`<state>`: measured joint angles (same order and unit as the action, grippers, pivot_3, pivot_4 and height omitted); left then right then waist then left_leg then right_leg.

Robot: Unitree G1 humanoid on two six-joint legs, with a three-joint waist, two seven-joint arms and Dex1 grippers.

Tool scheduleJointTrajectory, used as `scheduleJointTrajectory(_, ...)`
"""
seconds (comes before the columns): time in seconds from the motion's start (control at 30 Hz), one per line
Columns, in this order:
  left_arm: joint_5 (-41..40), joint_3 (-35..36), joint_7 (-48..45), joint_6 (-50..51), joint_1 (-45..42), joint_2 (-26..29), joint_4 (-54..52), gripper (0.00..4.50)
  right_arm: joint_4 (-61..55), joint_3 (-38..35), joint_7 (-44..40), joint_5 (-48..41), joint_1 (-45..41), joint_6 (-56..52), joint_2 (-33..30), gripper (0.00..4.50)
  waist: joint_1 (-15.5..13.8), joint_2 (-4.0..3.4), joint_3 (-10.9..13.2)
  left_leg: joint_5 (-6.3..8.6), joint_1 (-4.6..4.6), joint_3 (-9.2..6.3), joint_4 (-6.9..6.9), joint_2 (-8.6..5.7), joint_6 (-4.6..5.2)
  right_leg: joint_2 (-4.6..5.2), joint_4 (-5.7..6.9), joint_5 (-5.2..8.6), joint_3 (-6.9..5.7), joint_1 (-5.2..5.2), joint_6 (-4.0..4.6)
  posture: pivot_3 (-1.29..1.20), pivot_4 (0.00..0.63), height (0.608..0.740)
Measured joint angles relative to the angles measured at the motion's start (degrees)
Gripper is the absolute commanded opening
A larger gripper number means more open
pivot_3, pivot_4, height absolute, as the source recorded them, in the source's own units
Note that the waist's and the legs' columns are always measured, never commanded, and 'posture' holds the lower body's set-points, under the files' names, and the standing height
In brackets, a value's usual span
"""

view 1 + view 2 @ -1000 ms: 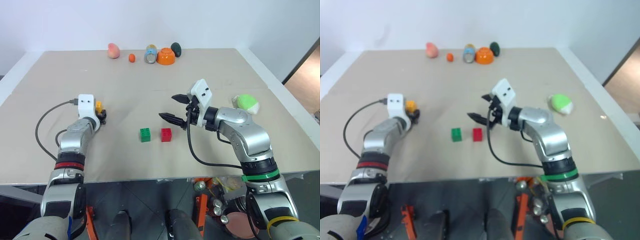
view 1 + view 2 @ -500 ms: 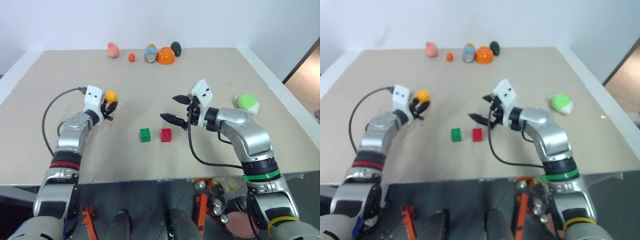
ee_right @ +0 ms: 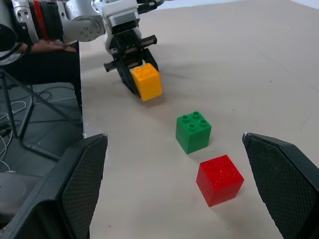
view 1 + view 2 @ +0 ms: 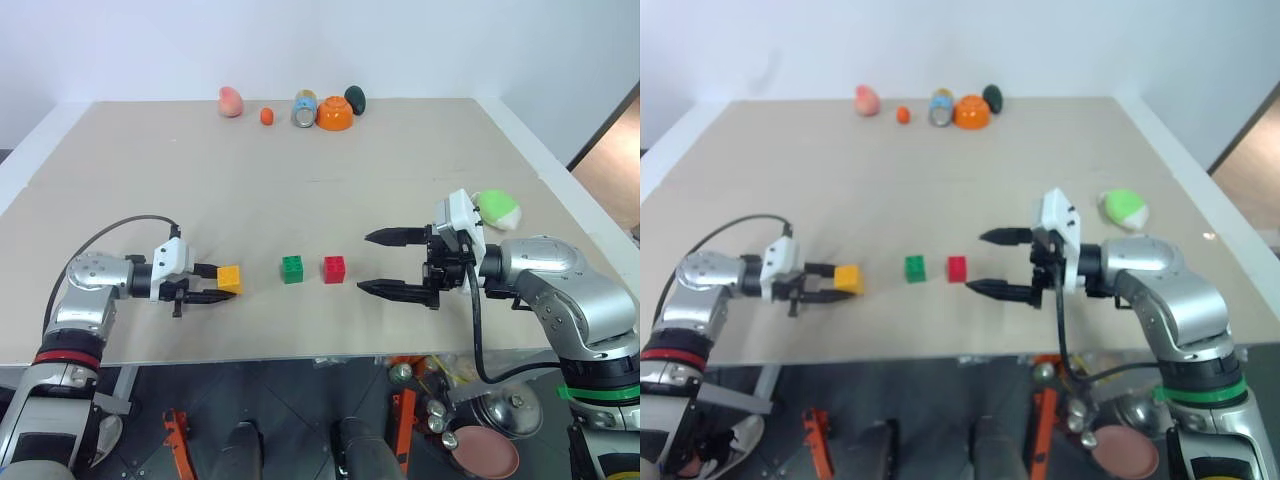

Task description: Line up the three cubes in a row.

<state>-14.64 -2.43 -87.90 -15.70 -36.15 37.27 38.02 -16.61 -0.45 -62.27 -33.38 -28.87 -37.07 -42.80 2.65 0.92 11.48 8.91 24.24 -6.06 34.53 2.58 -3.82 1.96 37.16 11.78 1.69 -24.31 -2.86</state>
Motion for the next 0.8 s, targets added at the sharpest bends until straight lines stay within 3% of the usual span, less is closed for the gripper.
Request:
scheduleJointTrajectory(0.33, 3.84, -1.76, -1.46, -5.76, -10.13, -5.28, 15.32, 1.31, -2.47, -0.41, 1.03, -1.63, 2.19, -1.21, -1.59, 4.5, 0.02, 0.0, 0.0, 0.04, 0.06, 0.0, -0.1, 0.02, 0.13, -0.07, 0.01, 0.06, 0.0, -0.04, -0.19, 0.0, 0.15, 0.738)
scheduleJointTrajectory(0.8, 6.43, -1.69, -2.61, -6.93, -11.94, -5.2, 23.36, 1.31, -2.47, -1.34, 1.4, -2.36, 3.75, -1.05, -2.94, 4.5, 0.02, 0.0, 0.0, 0.04, 0.06, 0.0, -0.07, 0.03, 0.13, -0.07, 0.01, 0.05, 0.0, -0.03, -0.12, 0.0, 0.15, 0.738)
